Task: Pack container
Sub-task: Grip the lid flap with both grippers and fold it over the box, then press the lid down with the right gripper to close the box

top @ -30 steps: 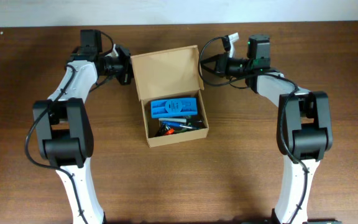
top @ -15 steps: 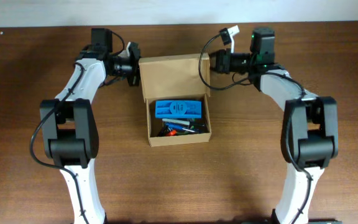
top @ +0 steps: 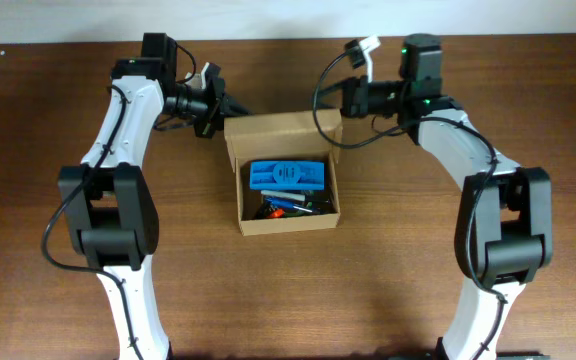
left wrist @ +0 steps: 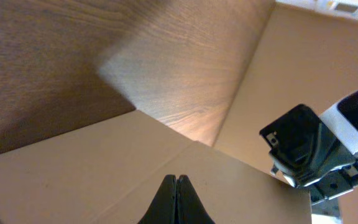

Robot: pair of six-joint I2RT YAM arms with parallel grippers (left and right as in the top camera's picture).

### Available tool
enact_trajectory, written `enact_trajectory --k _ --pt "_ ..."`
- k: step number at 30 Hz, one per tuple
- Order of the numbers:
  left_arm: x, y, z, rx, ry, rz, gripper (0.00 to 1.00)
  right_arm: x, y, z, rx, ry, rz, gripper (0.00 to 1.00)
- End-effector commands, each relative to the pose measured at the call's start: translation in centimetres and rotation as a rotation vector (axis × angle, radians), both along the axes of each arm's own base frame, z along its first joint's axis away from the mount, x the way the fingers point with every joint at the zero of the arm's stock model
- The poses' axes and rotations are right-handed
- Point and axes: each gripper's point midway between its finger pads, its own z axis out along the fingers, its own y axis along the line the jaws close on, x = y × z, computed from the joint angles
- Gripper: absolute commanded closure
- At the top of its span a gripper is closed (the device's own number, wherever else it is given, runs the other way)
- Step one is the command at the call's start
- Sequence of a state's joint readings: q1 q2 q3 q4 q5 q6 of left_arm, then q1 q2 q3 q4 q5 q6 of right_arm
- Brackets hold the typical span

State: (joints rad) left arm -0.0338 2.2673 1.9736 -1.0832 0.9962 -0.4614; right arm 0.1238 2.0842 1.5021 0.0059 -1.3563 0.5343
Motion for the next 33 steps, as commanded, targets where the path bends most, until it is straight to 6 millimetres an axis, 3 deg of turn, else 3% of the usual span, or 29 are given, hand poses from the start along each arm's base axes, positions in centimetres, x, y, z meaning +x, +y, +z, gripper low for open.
enact_trajectory --k 1,5,14,19,24,27,33 --pt "0.1 0.4 -0.2 0.060 -0.070 -0.048 0.99 -1.0 0.8 0.8 -0.073 -0.069 -0.017 0.96" --pt "-0.5 1.0 -0.7 0.116 -0.045 -0.054 0.98 -2.8 -0.8 -3.0 -0.415 -0.016 -0.134 0.96" --pt "-0.9 0.6 -1.3 0.169 -0.033 -0.071 0.98 -7.2 -0.8 -3.3 -0.718 -0.012 -0.102 0.96" --pt "-2.0 2.2 -2.8 0.347 0.014 -0.081 0.98 -9.8 0.5 -4.1 -0.944 -0.051 -0.046 0.96" --pt "-2.3 3.9 -3.0 0.486 0.027 -0.080 0.98 -12.2 2.0 -5.1 -1.059 -0.057 -0.007 0.96" --pt "-2.1 5.1 -2.1 0.576 0.013 -0.072 0.98 -14.0 3.8 -5.8 -1.098 -0.072 0.040 0.96" --pt "-1.4 7.6 0.4 0.730 -0.034 -0.041 0.98 -15.2 5.3 -8.1 -1.207 -0.083 0.051 0.96"
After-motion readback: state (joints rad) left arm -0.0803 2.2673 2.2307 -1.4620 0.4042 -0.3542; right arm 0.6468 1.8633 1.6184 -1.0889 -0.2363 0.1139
